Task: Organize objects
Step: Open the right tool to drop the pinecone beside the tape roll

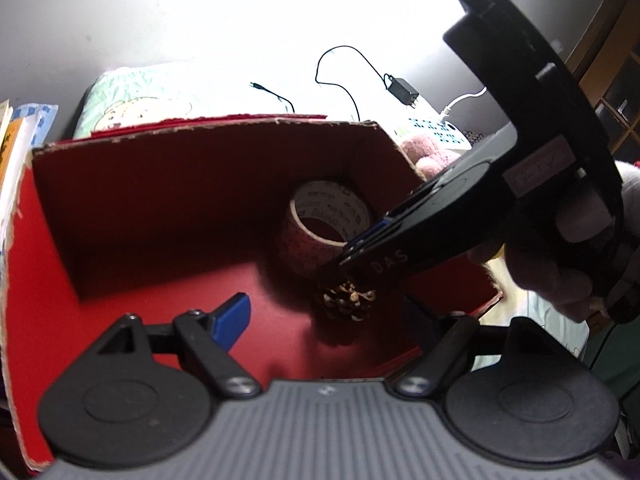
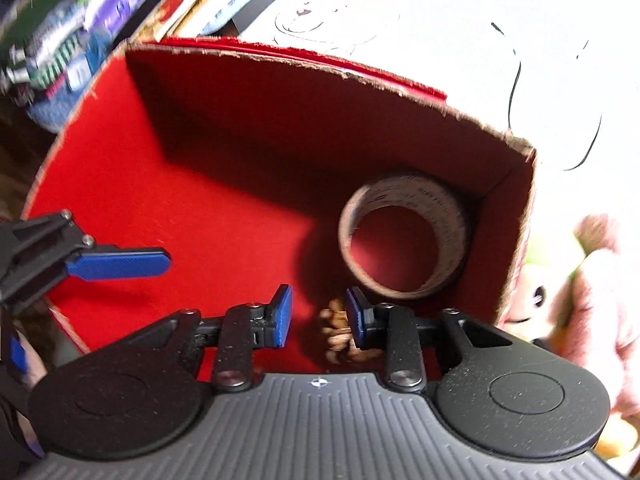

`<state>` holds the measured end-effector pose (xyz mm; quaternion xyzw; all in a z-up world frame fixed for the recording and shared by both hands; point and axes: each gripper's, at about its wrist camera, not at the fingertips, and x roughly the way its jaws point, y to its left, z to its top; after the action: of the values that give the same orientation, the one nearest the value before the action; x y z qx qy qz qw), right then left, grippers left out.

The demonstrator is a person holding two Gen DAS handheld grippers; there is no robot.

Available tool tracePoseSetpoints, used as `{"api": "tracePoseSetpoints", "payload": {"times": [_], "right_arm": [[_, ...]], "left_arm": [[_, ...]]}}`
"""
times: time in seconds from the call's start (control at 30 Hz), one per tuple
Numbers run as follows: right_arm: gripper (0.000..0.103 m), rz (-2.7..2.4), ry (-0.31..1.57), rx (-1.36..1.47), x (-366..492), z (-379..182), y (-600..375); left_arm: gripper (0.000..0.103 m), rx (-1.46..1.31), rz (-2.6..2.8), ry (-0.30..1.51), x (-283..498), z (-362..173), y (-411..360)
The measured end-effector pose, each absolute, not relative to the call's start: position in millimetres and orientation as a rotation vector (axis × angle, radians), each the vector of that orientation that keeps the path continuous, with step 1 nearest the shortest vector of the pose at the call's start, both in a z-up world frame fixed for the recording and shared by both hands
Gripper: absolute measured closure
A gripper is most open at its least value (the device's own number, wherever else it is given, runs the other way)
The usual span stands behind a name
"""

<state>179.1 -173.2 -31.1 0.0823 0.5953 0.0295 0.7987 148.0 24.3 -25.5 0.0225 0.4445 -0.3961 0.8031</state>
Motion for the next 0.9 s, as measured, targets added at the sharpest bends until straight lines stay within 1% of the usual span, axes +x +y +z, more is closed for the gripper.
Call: {"api": "tracePoseSetpoints", "payload": {"times": [0.13,0.23,0.43,0.6,0.67,0.7,0.8,0.9], "right_arm": [[0.072,0.073,1.293,0.245,175,-42,-170],[0.073,0.054,1.304,0.227,169,-50,-161],[0.073,0.037,1.293,0.185,160,-46,-152],[0.073,0.039,1.216,0.214,140,-36,-147],[0.073,0.033,1.163,0.213,125,-29,-146],[0.073,0.028,1.127,0.211,113,-22,-142],[0.073,0.016,1.044,0.216,115,-3,-140],[0.073,0.012,0.972,0.207,107,1,-136]], "left_arm": [[0.019,0.072,-0.833,0.925,141,-19,27],[0.019,0.088,-0.814,0.92,136,-17,29],[0.018,0.088,-0.76,0.917,127,-12,33],[0.016,0.101,-0.686,0.933,121,-11,32],[0.016,0.112,-0.645,0.946,120,-10,30],[0.014,0.119,-0.626,0.951,119,-10,29],[0.014,0.144,-0.567,0.949,114,-5,26],[0.014,0.182,-0.524,0.928,105,0,21]]}}
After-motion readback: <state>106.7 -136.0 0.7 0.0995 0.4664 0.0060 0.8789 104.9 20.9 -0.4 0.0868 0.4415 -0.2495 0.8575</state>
